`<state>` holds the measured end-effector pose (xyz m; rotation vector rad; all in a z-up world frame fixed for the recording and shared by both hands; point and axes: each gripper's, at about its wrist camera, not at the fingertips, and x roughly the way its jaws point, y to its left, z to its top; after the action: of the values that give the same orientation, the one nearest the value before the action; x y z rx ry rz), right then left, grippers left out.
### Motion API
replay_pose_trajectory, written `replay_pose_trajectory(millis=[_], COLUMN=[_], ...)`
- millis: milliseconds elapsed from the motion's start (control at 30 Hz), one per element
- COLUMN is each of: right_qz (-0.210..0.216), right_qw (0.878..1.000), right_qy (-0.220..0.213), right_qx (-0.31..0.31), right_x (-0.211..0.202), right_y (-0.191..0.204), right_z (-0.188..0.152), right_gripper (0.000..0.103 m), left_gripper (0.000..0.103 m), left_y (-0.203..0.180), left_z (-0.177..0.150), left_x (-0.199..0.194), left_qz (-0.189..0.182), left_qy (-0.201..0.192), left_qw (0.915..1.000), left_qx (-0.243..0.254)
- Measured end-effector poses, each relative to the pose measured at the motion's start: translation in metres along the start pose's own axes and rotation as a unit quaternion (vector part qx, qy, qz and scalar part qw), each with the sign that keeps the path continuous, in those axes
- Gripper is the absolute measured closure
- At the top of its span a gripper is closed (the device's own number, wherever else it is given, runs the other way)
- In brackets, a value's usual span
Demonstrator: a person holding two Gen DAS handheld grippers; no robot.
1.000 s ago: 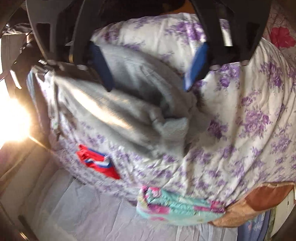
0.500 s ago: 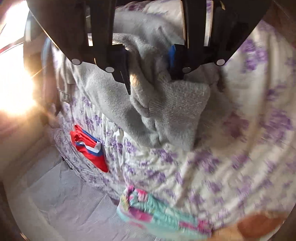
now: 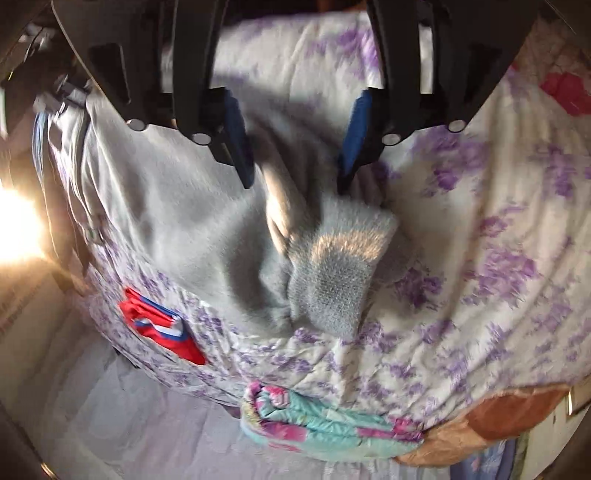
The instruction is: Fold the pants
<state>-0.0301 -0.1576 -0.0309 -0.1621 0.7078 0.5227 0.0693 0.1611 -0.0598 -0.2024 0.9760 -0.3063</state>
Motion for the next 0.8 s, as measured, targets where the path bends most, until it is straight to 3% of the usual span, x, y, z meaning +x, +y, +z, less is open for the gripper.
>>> replay_pose_trajectory(millis=[33, 67, 133, 200, 233, 300, 367, 500, 533, 567, 600, 633, 667, 700, 733, 800], right_qz=[-0.032, -0.065, -0.119, -0.156, -0.157, -0.158, -0.197, -0.284, -0.302, -0.31, -0.305, -0.288, -0.3, -0.299, -0.29, -0.279], right_qw=[0.999, 0.996, 0.987, 0.975, 0.971, 0.964, 0.946, 0.92, 0.914, 0.909, 0.911, 0.921, 0.919, 0.923, 0.928, 0.928], right_qy=[-0.019, -0.046, -0.081, -0.089, -0.085, -0.049, 0.019, 0.115, 0.154, 0.184, 0.19, 0.167, 0.153, 0.13, 0.085, -0.005], right_qx=[0.006, 0.027, 0.067, 0.129, 0.156, 0.21, 0.257, 0.244, 0.225, 0.208, 0.202, 0.202, 0.202, 0.206, 0.218, 0.247], right_x=[-0.014, -0.028, -0.055, -0.069, -0.069, -0.054, -0.019, 0.053, 0.073, 0.089, 0.092, 0.085, 0.071, 0.053, 0.024, -0.038], right_y=[-0.005, -0.013, -0.039, -0.076, -0.093, -0.129, -0.163, -0.184, -0.185, -0.185, -0.184, -0.182, -0.18, -0.177, -0.173, -0.159], right_z=[0.004, 0.008, 0.018, 0.031, 0.037, 0.052, 0.065, 0.071, 0.066, 0.059, 0.051, 0.048, 0.046, 0.043, 0.039, 0.02], right_gripper=[0.041, 0.029, 0.018, 0.003, 0.003, 0.003, 0.003, 0.004, 0.007, 0.036, 0.057, 0.072, 0.089, 0.089, 0.089, 0.089], left_gripper=[0.034, 0.032, 0.032, 0.029, 0.026, 0.026, 0.026, 0.026, 0.026, 0.026, 0.026, 0.026, 0.026, 0.026, 0.026, 0.026], left_y=[-0.003, -0.006, -0.017, -0.033, -0.043, -0.074, -0.106, -0.172, -0.18, -0.183, -0.186, -0.184, -0.182, -0.174, -0.171, -0.161], left_z=[-0.003, -0.005, -0.009, -0.007, -0.005, -0.001, -0.004, -0.016, -0.019, -0.021, -0.023, -0.025, -0.026, -0.026, -0.026, -0.025], left_x=[-0.012, -0.026, -0.057, -0.078, -0.081, -0.074, -0.057, 0.011, 0.029, 0.037, 0.051, 0.062, 0.067, 0.073, 0.074, 0.072], left_qz=[0.011, 0.022, 0.04, 0.025, 0.015, -0.012, -0.037, -0.072, -0.08, -0.08, -0.067, -0.057, -0.057, -0.064, -0.068, -0.079], left_qy=[-0.011, -0.026, -0.058, -0.085, -0.09, -0.087, -0.076, -0.011, 0.015, 0.024, 0.031, 0.042, 0.05, 0.06, 0.062, 0.06], left_qw=[0.9998, 0.9991, 0.9959, 0.9933, 0.9924, 0.9897, 0.9858, 0.9789, 0.9777, 0.9768, 0.9763, 0.9765, 0.9768, 0.978, 0.9783, 0.9789], left_qx=[0.012, 0.025, 0.056, 0.074, 0.083, 0.113, 0.145, 0.191, 0.194, 0.197, 0.203, 0.204, 0.2, 0.189, 0.186, 0.178])
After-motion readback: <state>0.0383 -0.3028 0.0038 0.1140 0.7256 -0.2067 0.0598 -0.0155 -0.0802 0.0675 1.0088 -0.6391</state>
